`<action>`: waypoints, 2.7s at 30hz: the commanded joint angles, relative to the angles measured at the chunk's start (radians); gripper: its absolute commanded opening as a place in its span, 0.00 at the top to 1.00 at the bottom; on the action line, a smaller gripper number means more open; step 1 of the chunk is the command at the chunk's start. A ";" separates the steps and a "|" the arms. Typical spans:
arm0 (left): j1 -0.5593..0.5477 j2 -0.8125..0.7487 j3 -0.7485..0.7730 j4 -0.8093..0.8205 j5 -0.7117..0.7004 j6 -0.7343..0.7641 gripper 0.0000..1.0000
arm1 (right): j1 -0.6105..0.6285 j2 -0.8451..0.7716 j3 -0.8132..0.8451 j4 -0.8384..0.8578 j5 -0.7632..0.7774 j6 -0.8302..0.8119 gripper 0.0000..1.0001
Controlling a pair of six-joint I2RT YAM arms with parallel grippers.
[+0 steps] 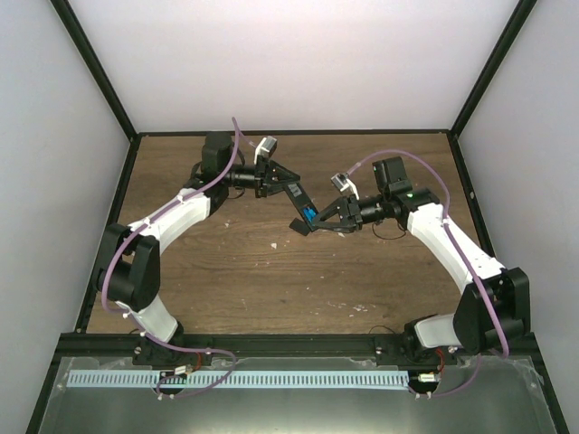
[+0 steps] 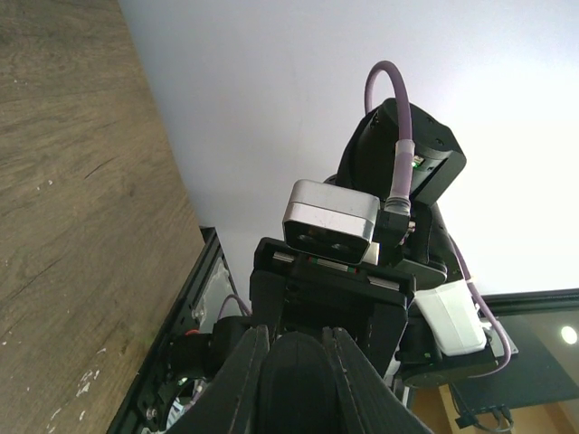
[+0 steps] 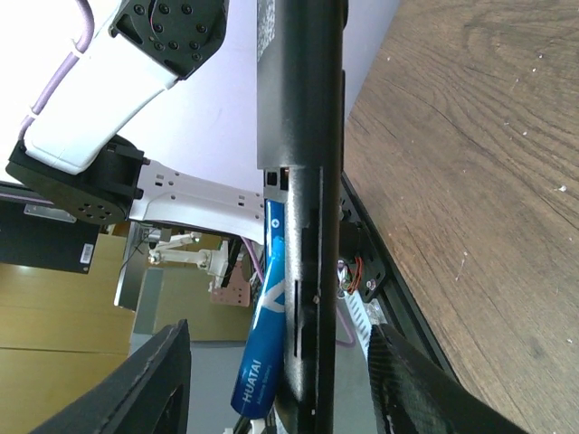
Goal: Load the batteries into the remote control
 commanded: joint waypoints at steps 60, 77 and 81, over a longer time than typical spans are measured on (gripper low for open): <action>-0.014 0.010 -0.020 0.153 0.129 -0.077 1.00 | 0.043 0.094 0.128 0.030 0.051 -0.034 0.83; -0.015 0.036 -0.012 0.264 0.137 -0.175 1.00 | 0.042 0.100 0.134 -0.034 0.035 -0.111 0.89; -0.014 0.052 -0.006 0.356 0.136 -0.249 1.00 | 0.042 0.085 0.118 -0.033 0.039 -0.137 0.88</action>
